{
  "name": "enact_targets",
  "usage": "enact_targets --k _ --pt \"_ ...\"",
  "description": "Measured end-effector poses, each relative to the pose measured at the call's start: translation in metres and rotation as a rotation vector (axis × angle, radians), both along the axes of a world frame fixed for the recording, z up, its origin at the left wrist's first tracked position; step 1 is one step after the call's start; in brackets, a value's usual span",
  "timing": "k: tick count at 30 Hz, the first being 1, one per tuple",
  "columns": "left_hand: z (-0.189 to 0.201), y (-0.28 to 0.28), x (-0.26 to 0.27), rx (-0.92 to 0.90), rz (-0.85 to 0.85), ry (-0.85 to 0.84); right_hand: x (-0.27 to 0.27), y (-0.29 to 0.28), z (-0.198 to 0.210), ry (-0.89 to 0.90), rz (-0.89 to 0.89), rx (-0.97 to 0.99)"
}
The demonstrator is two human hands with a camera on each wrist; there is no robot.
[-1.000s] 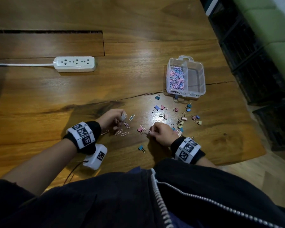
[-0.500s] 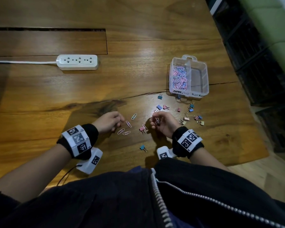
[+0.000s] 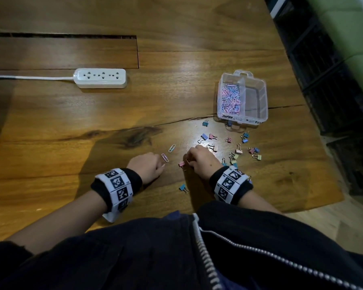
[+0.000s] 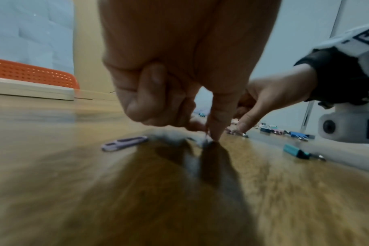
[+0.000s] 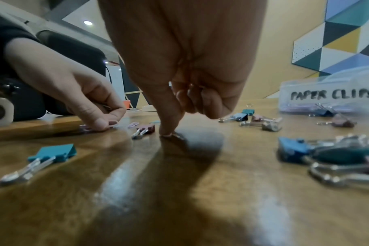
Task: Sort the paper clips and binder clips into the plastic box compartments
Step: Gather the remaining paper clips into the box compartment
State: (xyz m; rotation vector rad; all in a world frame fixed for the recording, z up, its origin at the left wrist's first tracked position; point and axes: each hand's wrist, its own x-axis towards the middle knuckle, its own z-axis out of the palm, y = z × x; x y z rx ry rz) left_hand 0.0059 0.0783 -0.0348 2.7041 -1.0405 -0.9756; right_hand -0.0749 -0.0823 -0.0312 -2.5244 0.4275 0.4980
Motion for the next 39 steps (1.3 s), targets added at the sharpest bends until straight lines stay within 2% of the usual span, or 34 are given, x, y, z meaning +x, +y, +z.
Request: enact_targets --k 3,6,8,10,12,14,17,19,20,22,25,27,28,30,32,34,36,37,39 --pt "0.003 0.004 0.011 -0.193 0.181 0.183 -0.002 -0.005 -0.002 0.053 -0.001 0.012" --pt "0.010 0.011 0.026 -0.529 0.639 0.560 -0.005 -0.013 -0.003 0.050 0.031 0.027" --pt "0.017 0.019 0.034 -0.716 0.872 0.780 -0.006 -0.015 -0.002 0.046 0.022 0.039" --pt "0.020 0.027 0.041 -0.791 0.938 0.850 -0.005 -0.017 -0.002 0.034 -0.039 0.100" --pt "0.021 0.033 0.046 -0.820 0.922 0.825 -0.001 -0.017 0.000 0.002 -0.159 0.253" --pt "0.019 0.037 0.048 -0.721 0.853 0.688 0.005 -0.013 0.005 -0.034 -0.375 0.560" --pt "0.012 0.042 0.042 -0.358 0.520 0.306 0.018 -0.005 0.012 -0.047 -0.643 0.991" --pt "0.004 0.047 0.038 -0.055 0.213 0.042 0.026 0.001 0.015 -0.038 -0.726 1.145" --pt "0.000 0.048 0.036 0.037 0.102 -0.059 0.029 0.005 0.016 -0.022 -0.730 1.164" --pt "-0.002 0.050 0.035 0.075 0.031 -0.106 0.034 0.016 0.019 0.005 -0.616 1.019" --pt "-0.001 0.048 0.037 0.059 0.011 0.003 0.038 0.036 0.021 0.048 -0.311 0.604" --pt "0.001 0.046 0.039 0.020 0.076 0.102 0.040 0.045 0.016 0.025 -0.164 0.295" --pt "0.002 0.044 0.040 -0.055 0.177 0.169 0.040 0.048 0.013 0.019 -0.114 0.165" --pt "0.007 0.038 0.043 -0.300 0.492 0.373 0.039 0.051 0.005 -0.009 -0.014 0.007" --pt "0.014 0.030 0.048 -0.601 0.812 0.651 0.035 0.052 0.001 -0.029 0.093 -0.077" --pt "0.019 0.020 0.053 -0.771 0.983 0.824 0.030 0.052 -0.002 -0.031 0.157 -0.101" --pt "0.018 0.003 0.054 -0.764 0.989 0.829 0.024 0.048 -0.002 -0.026 0.182 -0.098" --pt "0.016 -0.006 0.052 -0.710 0.937 0.774 0.021 0.045 -0.003 -0.025 0.184 -0.095" --pt "0.012 -0.023 0.047 -0.513 0.710 0.525 0.013 0.040 -0.004 -0.013 0.165 -0.064"
